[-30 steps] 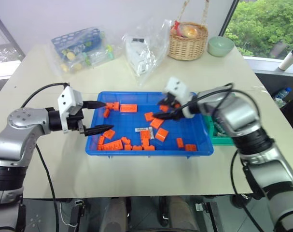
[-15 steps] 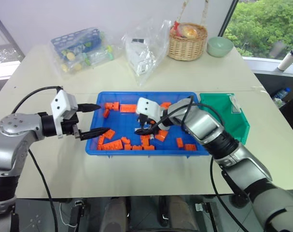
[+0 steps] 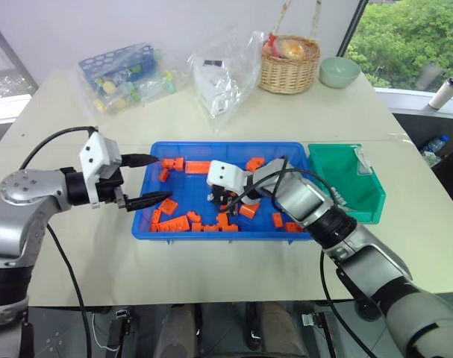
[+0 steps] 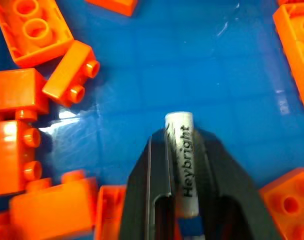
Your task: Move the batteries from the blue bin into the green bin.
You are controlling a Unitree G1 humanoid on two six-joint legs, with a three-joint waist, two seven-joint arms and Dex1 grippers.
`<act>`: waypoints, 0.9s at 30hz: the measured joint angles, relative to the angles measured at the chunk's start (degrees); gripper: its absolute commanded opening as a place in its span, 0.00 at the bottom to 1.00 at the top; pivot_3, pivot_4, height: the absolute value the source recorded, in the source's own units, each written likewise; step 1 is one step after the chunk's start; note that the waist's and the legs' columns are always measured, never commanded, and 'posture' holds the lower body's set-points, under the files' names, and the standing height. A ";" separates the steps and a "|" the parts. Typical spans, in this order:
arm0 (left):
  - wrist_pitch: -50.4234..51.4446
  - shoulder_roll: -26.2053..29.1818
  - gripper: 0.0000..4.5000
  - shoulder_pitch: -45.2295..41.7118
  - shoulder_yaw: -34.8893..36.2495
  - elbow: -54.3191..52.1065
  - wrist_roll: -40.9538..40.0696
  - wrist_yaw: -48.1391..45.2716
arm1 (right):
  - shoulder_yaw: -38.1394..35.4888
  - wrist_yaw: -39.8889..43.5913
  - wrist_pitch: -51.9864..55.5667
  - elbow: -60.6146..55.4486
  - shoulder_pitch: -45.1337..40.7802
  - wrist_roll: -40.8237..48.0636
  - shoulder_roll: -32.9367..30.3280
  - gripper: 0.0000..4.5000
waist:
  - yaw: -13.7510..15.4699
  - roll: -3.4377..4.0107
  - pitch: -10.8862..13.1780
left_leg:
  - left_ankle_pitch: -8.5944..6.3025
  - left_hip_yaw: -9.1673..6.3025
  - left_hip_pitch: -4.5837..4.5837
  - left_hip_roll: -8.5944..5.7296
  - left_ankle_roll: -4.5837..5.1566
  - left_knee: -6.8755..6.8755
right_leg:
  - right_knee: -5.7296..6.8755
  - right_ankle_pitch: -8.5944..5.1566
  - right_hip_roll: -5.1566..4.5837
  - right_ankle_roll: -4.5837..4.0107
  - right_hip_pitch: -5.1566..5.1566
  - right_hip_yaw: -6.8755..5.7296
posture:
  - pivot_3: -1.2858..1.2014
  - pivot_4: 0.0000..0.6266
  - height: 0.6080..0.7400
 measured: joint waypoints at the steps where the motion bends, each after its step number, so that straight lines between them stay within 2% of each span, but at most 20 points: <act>1: -0.05 -0.11 1.00 -0.68 -0.48 0.53 0.10 -0.06 | -0.46 0.08 0.29 -0.20 0.31 0.07 0.01 0.01 | 0.04 0.00 0.00 | 0.00 -0.01 0.00 0.00 0.00 0.00 | 0.00 0.00 0.00 0.00 0.01 -0.01 | 0.52 0.24 0.97; 4: -0.22 -0.25 1.00 -1.46 -1.36 1.71 0.54 -0.24 | -2.11 0.20 2.67 -1.32 1.13 0.84 0.09 0.01 | 0.00 0.00 0.00 | 0.00 -0.01 0.00 0.00 0.00 0.00 | 0.00 0.00 0.00 0.00 0.01 0.00 | 0.52 0.24 0.97; 7: -0.30 -0.78 1.00 -1.57 -2.02 2.11 0.69 -0.58 | -8.21 -0.18 9.23 -3.37 1.36 4.84 0.81 0.01 | 0.04 0.00 0.00 | 0.00 -0.01 -0.01 0.00 0.00 0.00 | 0.02 0.00 0.00 0.01 0.00 0.00 | 0.52 0.24 0.97; 11: -0.37 -1.36 1.00 -1.58 -2.55 2.11 0.72 -0.95 | -23.57 -3.29 20.34 -9.52 -1.23 11.91 -1.22 0.01 | 0.35 0.00 0.00 | 0.00 -0.02 -0.04 -0.01 0.00 0.03 | 0.01 0.01 -0.01 0.01 0.01 -0.01 | 0.52 0.24 0.97; 14: -0.88 -1.59 1.00 -1.75 -3.26 2.37 0.78 -1.22 | -34.34 -6.03 28.33 -13.38 -2.75 14.97 -6.71 0.01 | 0.55 -0.03 -0.02 | 0.00 -0.05 -0.03 -0.02 0.00 -0.01 | -0.06 0.00 -0.05 0.00 0.05 -0.03 | 0.52 0.24 0.97; 16: -1.24 -1.77 1.00 -1.74 -3.49 2.79 0.81 -1.30 | -38.48 -6.85 31.72 -14.94 -0.99 15.93 -11.51 0.01 | 0.67 -0.03 -0.02 | -0.01 -0.04 -0.02 -0.04 0.00 -0.04 | -0.10 -0.01 -0.07 -0.01 0.05 -0.03 | 0.52 0.24 0.97; 20: -1.50 -2.43 1.00 -2.48 -4.26 4.00 1.08 -1.65 | -43.43 -7.95 36.13 -19.36 9.54 17.01 -21.28 0.01 | 0.54 -0.03 -0.01 | -0.01 -0.04 -0.02 -0.04 0.00 -0.07 | -0.09 -0.01 -0.06 -0.01 0.03 -0.03 | 0.52 0.24 0.97; 22: -1.72 -2.64 1.00 -2.94 -4.35 4.63 1.26 -2.00 | -45.18 -8.61 36.86 -21.18 15.93 17.19 -24.44 0.24 | 0.37 -0.02 -0.01 | -0.01 -0.03 -0.01 -0.04 0.01 -0.07 | -0.08 -0.01 -0.06 -0.01 0.03 -0.02 | 0.52 0.24 0.97; 24: -2.25 -3.11 1.00 -3.81 -4.68 5.47 1.50 -2.32 | -45.59 -9.29 36.99 -22.65 19.42 17.62 -25.36 0.42 | -0.20 -0.01 0.00 | -0.01 0.01 0.05 -0.02 0.01 -0.06 | -0.07 0.00 -0.02 -0.01 0.03 0.03 | 0.52 0.24 0.97; 25: -2.41 -3.50 1.00 -4.34 -4.97 5.60 1.71 -2.43 | -45.55 -9.86 36.59 -23.24 20.85 17.70 -25.64 0.55 | -0.38 0.00 0.00 | -0.01 0.00 0.08 0.00 0.01 -0.06 | -0.05 0.00 0.01 -0.01 0.03 0.04 | 0.52 0.24 0.97; 27: -2.45 -3.60 1.00 -4.96 -5.74 5.76 1.83 -2.61 | -45.47 -10.83 35.21 -23.29 21.31 17.67 -25.72 0.76 | -0.41 0.01 0.00 | 0.00 -0.01 0.08 0.01 0.01 -0.06 | -0.04 -0.01 0.04 -0.01 0.02 0.05 | 0.52 0.24 0.97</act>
